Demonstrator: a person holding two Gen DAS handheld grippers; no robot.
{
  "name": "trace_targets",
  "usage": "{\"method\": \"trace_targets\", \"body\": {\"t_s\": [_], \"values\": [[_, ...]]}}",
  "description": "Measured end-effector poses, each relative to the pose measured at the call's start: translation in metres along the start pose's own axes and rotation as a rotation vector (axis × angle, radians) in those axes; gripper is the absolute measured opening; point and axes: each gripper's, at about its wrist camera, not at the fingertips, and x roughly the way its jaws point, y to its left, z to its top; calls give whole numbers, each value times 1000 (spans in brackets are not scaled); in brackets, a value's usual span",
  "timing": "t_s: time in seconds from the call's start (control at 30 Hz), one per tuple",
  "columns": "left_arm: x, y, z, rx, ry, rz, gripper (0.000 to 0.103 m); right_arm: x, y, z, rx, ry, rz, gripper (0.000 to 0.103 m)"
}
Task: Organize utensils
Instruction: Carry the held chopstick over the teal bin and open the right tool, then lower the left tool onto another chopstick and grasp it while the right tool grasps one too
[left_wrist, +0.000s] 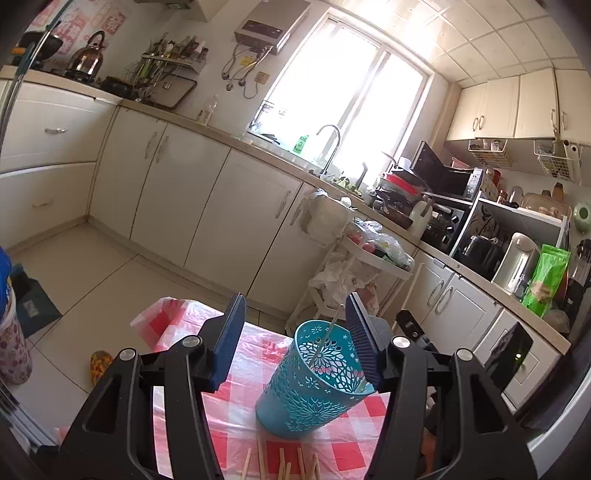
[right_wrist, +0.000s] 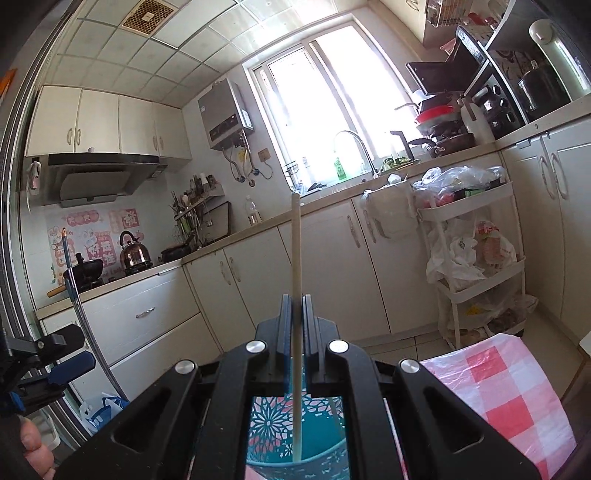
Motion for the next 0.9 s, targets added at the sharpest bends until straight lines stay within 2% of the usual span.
{"method": "trace_targets", "body": {"t_s": [0.27,0.37,0.4,0.43,0.47,0.73,0.8,0.9], "values": [[-4,-3,-2,-2,6,-11,53,9,4,7,-21,4,-5,6],[-6,-3,-1,0,5,-15,53,19,4,-9,-51,81,-26,7],[-7,-3,0,-2,4,-16,53,21,2,-15,-48,108,-35,9],[-9,-2,0,-3,2,-15,53,20,0,-18,-39,124,-39,17],[-11,-2,0,-4,1,-15,53,17,-3,-21,-26,134,-43,21],[-28,-4,-1,-4,-4,-15,53,-48,-1,-26,-3,135,-59,22],[-36,-5,-4,6,-3,-12,55,-65,4,-34,-20,186,-73,24],[-42,0,-15,16,32,12,56,-84,10,-60,-54,331,-99,25]]}}
